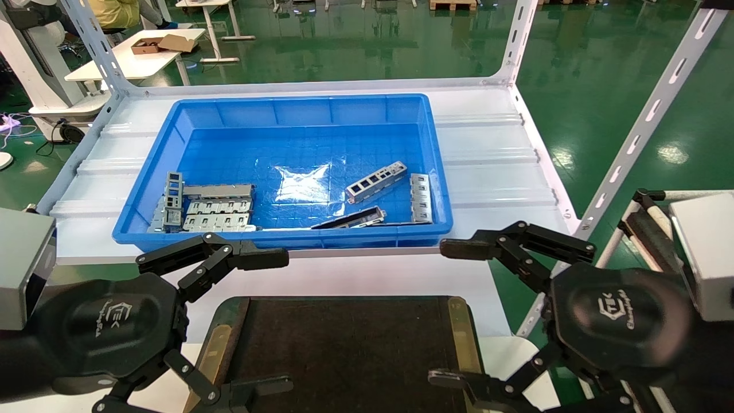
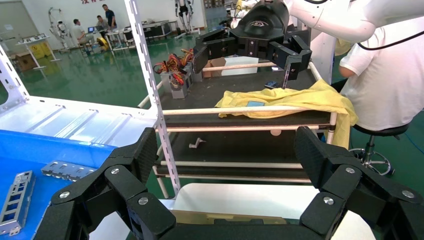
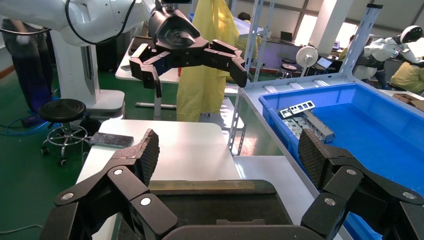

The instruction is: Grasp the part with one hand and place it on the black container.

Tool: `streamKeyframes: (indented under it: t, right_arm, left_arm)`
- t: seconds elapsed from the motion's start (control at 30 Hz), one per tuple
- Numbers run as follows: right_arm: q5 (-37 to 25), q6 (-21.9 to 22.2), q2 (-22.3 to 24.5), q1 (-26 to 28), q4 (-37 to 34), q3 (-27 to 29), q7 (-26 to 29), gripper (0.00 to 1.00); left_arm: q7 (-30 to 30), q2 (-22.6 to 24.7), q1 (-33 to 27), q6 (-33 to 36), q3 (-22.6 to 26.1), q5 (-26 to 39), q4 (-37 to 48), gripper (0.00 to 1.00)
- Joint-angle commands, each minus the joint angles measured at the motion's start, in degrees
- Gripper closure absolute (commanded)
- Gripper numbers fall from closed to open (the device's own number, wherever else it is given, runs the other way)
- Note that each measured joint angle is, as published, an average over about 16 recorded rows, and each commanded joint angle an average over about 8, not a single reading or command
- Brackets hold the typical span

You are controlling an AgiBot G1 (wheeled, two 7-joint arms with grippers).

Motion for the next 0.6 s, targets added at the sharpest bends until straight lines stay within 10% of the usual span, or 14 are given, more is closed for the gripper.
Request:
streamKeyframes:
  t: [0.03,0.6]
  right_arm:
    - [0.00,0.00,0.00,0.00,0.00,0.00,0.00,0.00]
    - [0.00,0.00,0.00,0.00,0.00,0.00,0.00,0.00]
  left_arm:
    - [0.00,0.00,0.00,0.00,0.00,0.00,0.00,0.00]
    - [0.00,0.00,0.00,0.00,0.00,0.00,0.00,0.00]
